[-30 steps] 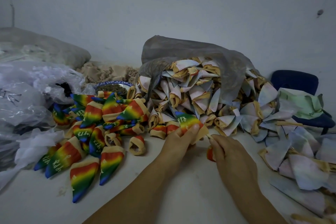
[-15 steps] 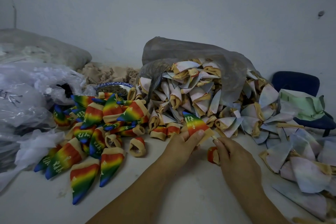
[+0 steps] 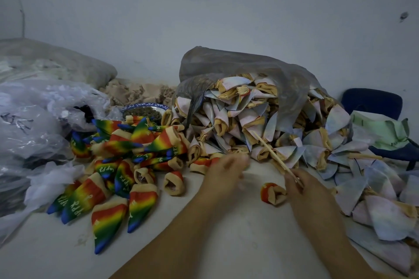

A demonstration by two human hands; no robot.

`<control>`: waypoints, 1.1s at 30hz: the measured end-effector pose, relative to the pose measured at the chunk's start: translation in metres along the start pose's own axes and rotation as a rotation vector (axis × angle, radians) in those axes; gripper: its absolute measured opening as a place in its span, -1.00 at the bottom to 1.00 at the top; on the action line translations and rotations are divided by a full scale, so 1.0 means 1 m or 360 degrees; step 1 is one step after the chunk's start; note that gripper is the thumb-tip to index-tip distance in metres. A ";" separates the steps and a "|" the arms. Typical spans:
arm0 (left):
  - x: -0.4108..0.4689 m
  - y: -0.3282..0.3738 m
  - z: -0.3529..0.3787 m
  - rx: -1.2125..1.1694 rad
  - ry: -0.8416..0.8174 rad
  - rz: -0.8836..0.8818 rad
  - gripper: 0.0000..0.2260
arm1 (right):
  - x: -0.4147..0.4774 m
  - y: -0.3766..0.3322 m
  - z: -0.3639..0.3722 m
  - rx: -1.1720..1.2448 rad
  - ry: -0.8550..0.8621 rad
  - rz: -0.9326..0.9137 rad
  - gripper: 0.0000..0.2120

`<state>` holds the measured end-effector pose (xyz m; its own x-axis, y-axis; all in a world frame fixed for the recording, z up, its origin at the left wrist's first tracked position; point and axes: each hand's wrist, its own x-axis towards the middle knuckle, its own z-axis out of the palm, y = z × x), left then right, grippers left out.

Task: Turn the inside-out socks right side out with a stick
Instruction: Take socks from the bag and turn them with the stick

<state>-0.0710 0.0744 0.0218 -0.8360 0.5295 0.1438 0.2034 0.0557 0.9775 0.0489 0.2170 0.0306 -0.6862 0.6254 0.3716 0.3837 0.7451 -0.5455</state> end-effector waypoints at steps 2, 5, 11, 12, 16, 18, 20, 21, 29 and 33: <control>-0.001 -0.010 0.009 0.0322 -0.0182 0.0259 -0.82 | 0.000 0.002 0.000 -0.0013 -0.0033 0.0010 -0.77; -0.001 -0.017 0.015 0.0668 -0.0389 0.0451 -0.66 | 0.000 0.005 0.003 -0.0038 -0.0130 0.0048 -0.74; -0.004 -0.019 0.022 0.0882 -0.0587 0.0558 -0.83 | -0.001 0.002 0.014 -0.0225 -0.0464 0.0074 -0.79; -0.003 -0.020 0.021 0.0867 -0.0568 0.0549 -0.82 | -0.001 0.001 0.015 -0.0218 -0.0468 0.0069 -0.79; -0.003 -0.019 0.019 0.0682 -0.0486 0.0355 -0.71 | 0.000 0.000 0.015 -0.0171 -0.0429 0.0026 -0.74; -0.004 -0.013 0.014 0.0304 -0.0390 0.0186 -0.72 | 0.000 -0.004 0.013 0.0005 -0.0348 -0.0010 -0.69; -0.006 -0.006 0.010 -0.0124 -0.0356 0.0031 -0.74 | -0.003 -0.011 0.011 0.0302 -0.0242 -0.0001 -0.64; -0.007 -0.004 0.011 -0.0334 -0.0396 -0.0050 -0.67 | -0.005 -0.015 0.010 0.0406 -0.0181 0.0001 -0.64; -0.012 0.003 0.022 -0.1038 -0.0582 -0.0200 -0.50 | -0.013 -0.031 0.019 0.0534 -0.0002 -0.0151 -0.75; -0.011 0.010 0.015 -0.1415 -0.0499 -0.0342 -0.52 | -0.016 -0.033 0.016 0.0475 -0.0075 -0.0229 -0.62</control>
<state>-0.0526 0.0816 0.0276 -0.6102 0.7918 0.0262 -0.5058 -0.4148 0.7564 0.0365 0.1785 0.0307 -0.7508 0.5021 0.4291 0.0878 0.7198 -0.6886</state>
